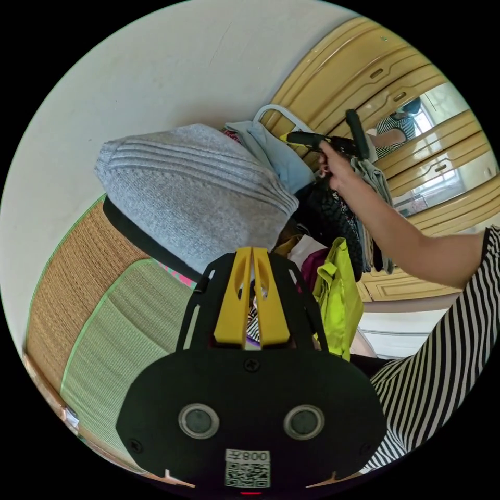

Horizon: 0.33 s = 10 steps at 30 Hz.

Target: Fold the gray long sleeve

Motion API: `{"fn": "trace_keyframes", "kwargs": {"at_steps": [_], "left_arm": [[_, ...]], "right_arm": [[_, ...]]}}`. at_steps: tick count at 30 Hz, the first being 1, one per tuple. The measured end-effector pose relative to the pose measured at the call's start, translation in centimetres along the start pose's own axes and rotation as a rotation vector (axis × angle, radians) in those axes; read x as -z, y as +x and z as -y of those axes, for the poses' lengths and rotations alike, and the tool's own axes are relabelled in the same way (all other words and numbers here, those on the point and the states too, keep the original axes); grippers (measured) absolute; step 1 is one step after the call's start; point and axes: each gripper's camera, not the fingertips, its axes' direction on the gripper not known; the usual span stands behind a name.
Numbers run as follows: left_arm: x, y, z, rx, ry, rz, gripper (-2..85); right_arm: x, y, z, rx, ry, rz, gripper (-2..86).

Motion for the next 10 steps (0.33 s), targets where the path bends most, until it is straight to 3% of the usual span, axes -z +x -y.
{"fn": "trace_keyframes", "kwargs": {"at_steps": [10], "left_arm": [[5.0,1.1,-4.3,0.172,0.055,-0.155,0.1]], "right_arm": [[-2.7,6.2,5.7,-0.052,-0.135,-0.108,8.8]]}}
